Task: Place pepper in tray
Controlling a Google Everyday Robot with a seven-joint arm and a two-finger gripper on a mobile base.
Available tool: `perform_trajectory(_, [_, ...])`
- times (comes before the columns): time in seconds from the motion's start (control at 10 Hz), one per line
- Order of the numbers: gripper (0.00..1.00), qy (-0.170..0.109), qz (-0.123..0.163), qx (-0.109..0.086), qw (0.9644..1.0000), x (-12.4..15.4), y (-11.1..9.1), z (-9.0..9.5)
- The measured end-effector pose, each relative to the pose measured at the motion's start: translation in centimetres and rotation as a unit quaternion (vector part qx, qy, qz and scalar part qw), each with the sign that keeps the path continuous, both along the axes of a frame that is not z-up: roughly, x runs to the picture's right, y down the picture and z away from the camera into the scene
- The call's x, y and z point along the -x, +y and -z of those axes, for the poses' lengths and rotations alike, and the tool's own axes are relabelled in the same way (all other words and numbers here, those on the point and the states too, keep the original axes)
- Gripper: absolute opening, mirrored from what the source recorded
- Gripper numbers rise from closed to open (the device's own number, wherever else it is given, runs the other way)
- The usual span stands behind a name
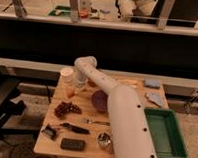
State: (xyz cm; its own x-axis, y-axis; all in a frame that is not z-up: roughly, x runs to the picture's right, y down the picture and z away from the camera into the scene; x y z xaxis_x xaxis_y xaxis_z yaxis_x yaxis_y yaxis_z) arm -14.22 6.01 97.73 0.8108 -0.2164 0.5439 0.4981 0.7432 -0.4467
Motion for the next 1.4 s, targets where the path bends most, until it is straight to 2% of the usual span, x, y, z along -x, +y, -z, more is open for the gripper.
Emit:
perform_trajectory(0.2, [0.0, 0.0, -0.001, -0.001, 1.0, 0.3, 0.2, -0.4])
perform_trajectory(0.7, [0.0, 0.0, 0.004, -0.001, 1.0, 0.2, 0.1, 0.1])
perform_trajectory(0.8, [0.0, 0.009, 0.006, -0.004, 0.9999, -0.5, 0.1, 0.4])
perform_trajectory(0.9, [0.0, 0.018, 0.0, -0.012, 0.9998, -1.6, -0.2, 1.7])
perform_trajectory(1.1, [0.0, 0.029, -0.018, -0.027, 0.9991, -3.3, -1.6, 5.3])
perform_trajectory(1.4, [0.0, 0.041, -0.065, -0.06, 0.9953, -8.0, -4.8, 12.9])
